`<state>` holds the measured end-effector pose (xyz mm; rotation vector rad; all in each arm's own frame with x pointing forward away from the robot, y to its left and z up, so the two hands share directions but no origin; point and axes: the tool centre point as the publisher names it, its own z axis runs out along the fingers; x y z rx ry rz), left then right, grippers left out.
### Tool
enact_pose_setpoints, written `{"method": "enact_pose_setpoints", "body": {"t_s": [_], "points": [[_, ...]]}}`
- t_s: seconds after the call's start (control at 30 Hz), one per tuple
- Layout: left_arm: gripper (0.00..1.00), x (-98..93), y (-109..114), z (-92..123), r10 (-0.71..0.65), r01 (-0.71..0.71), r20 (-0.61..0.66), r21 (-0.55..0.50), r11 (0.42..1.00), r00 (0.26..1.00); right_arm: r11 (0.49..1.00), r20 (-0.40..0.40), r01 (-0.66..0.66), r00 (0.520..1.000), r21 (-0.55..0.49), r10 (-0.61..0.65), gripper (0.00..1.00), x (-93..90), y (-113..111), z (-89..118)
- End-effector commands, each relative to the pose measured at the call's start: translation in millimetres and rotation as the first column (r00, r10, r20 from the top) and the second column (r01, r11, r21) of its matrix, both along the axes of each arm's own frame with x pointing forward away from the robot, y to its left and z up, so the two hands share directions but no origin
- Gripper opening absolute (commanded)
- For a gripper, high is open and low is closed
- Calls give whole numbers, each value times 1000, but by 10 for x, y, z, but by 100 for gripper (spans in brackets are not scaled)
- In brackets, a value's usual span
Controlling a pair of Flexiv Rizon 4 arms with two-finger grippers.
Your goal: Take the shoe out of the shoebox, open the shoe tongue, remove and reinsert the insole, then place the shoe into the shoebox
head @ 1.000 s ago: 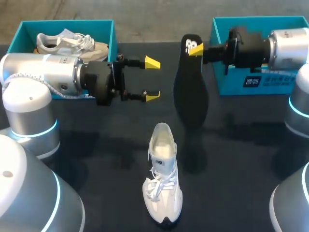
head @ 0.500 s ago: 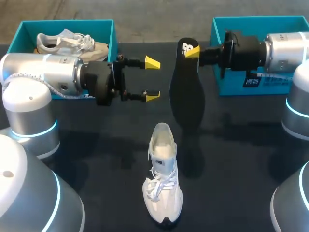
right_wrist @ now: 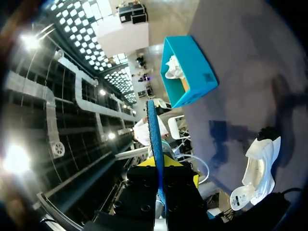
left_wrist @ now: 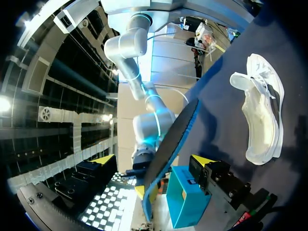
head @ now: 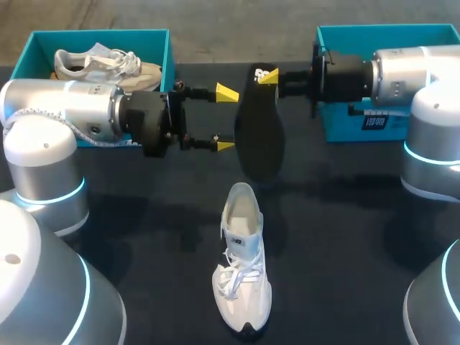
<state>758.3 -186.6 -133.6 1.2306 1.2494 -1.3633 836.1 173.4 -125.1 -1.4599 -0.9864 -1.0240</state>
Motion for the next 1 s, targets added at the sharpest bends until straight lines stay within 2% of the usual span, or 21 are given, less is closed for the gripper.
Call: {"method": "enact_pose_setpoints", "body": {"t_s": [0.03,0.53,0.87,1.0], "points": [[100,4,-16,-16,2,-2,4,-6,1000,1000,1000,-8,-2,1000,2,2,0,57,61,-11],[100,180,-175,-101,53,-50,103,-30,998,993,999,-33,5,999,33,-3,0,96,76,-54],[100,332,-213,-81,75,-69,114,-53,996,991,999,-48,7,999,38,-5,0,107,59,-57],[94,386,-230,-36,82,-75,124,-63,995,989,999,-51,7,999,44,-5,0,110,60,-77]]}}
